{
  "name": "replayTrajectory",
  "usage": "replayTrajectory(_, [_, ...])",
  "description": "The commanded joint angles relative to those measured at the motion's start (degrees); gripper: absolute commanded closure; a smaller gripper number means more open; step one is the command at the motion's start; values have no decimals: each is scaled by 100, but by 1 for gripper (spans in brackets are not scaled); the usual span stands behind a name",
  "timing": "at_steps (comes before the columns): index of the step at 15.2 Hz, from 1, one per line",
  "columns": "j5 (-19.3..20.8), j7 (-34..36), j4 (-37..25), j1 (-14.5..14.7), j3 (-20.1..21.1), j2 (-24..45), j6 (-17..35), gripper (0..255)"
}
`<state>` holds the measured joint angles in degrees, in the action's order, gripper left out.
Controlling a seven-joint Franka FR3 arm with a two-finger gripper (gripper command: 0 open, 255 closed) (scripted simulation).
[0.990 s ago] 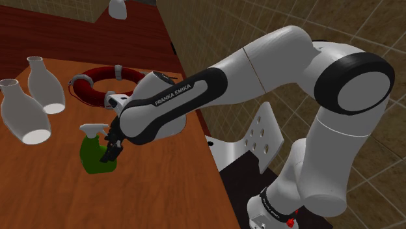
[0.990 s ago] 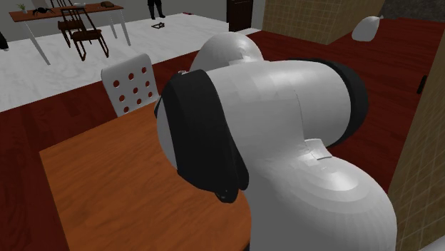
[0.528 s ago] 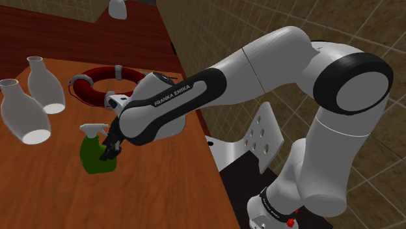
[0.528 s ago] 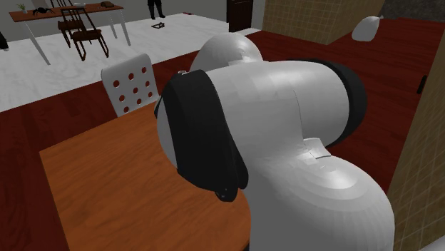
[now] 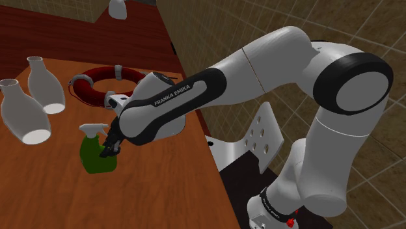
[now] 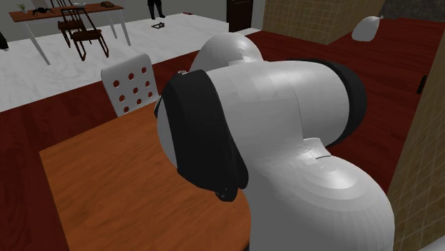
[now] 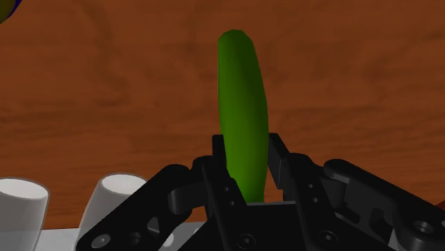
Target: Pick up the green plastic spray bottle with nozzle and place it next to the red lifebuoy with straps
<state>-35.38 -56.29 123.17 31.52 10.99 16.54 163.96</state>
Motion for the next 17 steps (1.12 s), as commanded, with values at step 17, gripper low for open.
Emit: replayTrajectory(17, [785, 893, -181, 173, -342, -841, -991, 255])
